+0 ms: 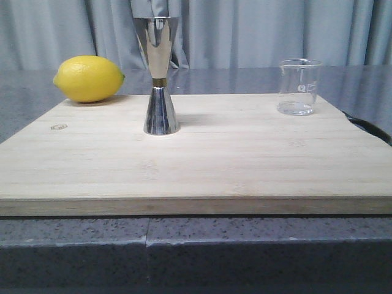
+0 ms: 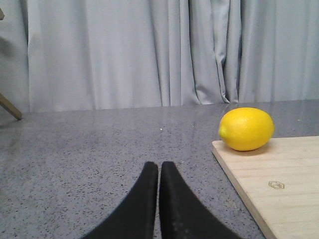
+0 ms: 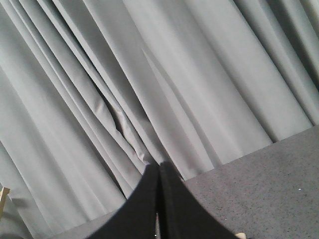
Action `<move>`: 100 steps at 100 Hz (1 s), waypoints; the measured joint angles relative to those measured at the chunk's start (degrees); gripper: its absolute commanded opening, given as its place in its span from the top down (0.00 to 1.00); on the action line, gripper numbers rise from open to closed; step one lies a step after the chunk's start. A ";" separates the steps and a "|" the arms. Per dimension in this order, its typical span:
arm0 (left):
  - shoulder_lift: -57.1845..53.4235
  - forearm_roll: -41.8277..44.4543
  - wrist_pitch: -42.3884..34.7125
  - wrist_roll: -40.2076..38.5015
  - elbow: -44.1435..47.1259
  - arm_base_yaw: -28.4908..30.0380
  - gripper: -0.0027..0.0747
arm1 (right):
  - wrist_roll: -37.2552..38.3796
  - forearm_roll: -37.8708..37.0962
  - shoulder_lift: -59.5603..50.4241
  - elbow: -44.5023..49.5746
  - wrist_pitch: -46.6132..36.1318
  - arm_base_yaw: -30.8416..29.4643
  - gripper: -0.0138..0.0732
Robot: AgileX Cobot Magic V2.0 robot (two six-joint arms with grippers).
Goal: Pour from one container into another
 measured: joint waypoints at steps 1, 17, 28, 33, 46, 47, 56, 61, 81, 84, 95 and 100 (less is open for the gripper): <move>0.00 0.00 0.00 0.00 0.00 0.00 0.99 | 0.00 0.00 0.00 0.00 0.00 0.00 0.92; 0.00 0.00 0.00 0.00 0.00 0.00 0.99 | 0.00 0.00 0.00 0.11 0.00 0.00 0.92; 0.00 0.00 0.00 0.00 0.00 0.00 0.99 | -2.37 0.00 0.00 1.84 0.24 0.00 0.92; 0.00 0.00 0.00 0.00 0.00 0.00 0.99 | -3.57 0.00 0.00 3.64 0.77 0.00 0.92; 0.00 0.00 0.00 0.00 0.00 0.00 0.99 | -4.56 0.03 -0.34 8.84 3.63 0.00 0.92; 0.00 0.00 0.00 0.00 0.00 0.00 0.99 | -4.67 0.14 -0.35 9.39 3.99 0.00 0.92; 0.00 0.00 0.00 0.00 0.00 0.00 0.99 | -4.69 0.16 -0.91 11.99 5.01 0.00 0.92; 0.00 0.00 0.00 0.00 0.00 0.00 0.99 | -4.79 0.27 -1.02 12.79 5.27 0.00 0.92; 0.00 0.00 0.00 0.00 0.00 0.00 0.99 | -12.86 2.66 -1.02 13.10 6.29 0.00 0.92; 0.00 0.00 0.00 0.00 0.00 0.00 0.99 | -17.77 4.80 -1.02 13.10 6.17 0.00 0.92; 0.00 0.00 0.00 0.00 0.00 0.00 0.99 | -38.64 20.41 -1.02 13.10 5.96 0.00 0.92; 0.00 0.00 0.00 0.00 0.00 0.00 0.99 | -50.57 30.19 -1.15 13.10 6.20 0.00 0.92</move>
